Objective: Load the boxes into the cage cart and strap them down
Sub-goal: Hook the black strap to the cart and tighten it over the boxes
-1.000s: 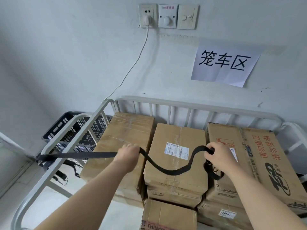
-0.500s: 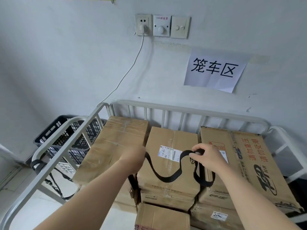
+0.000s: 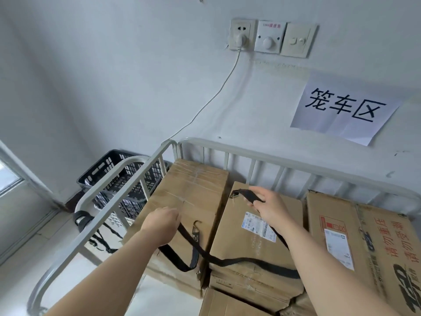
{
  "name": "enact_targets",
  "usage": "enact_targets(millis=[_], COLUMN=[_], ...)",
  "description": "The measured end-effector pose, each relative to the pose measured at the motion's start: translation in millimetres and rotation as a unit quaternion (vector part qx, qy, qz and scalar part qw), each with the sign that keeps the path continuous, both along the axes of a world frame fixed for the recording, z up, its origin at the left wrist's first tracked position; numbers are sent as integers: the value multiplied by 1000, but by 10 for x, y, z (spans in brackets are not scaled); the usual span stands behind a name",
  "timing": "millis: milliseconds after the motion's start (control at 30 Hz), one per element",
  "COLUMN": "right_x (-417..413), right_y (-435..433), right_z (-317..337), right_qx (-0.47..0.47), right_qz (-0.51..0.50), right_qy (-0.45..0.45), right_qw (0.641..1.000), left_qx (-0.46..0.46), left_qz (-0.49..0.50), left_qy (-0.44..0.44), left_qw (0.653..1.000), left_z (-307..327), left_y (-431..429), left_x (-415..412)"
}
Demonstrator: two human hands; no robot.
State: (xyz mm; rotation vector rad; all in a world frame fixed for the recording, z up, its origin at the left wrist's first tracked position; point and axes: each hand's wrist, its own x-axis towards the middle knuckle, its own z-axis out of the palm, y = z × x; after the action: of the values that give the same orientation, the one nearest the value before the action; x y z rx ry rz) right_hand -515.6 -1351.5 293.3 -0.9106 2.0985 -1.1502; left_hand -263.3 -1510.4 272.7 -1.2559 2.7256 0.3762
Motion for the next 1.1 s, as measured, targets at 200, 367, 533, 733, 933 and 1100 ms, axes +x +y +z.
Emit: enact_targets(millis=[200,367,533,733,933,1100], right_x=[231,270,152,80,-7,-71], right_y=[-569,-607,-448,-587,-897,-1044], right_z=[-519,-1076,-1437,-1495,-1212,-1116], right_qx=[101,258,365,242,142,134], right_qz=[-16,-6,-13,-1,47,92], right_qy=[-2,71,87,-11,-119,-138], right_qw=[995,964,927,970,982,977], left_qx=[-29,-13,46,163,319,434], left_qz=[11,-28,-41,-5,69,157], left_qy=[-47,-126,-142,-42,47,158], left_qw=[998,992,988,986,944,873], left_z=[-183,-543,-944,-1206,-1364,-1366], left_y=[-589,-982,-1109,-1014,-781,-730], left_x=[214,210,22,-360,-863,-1229])
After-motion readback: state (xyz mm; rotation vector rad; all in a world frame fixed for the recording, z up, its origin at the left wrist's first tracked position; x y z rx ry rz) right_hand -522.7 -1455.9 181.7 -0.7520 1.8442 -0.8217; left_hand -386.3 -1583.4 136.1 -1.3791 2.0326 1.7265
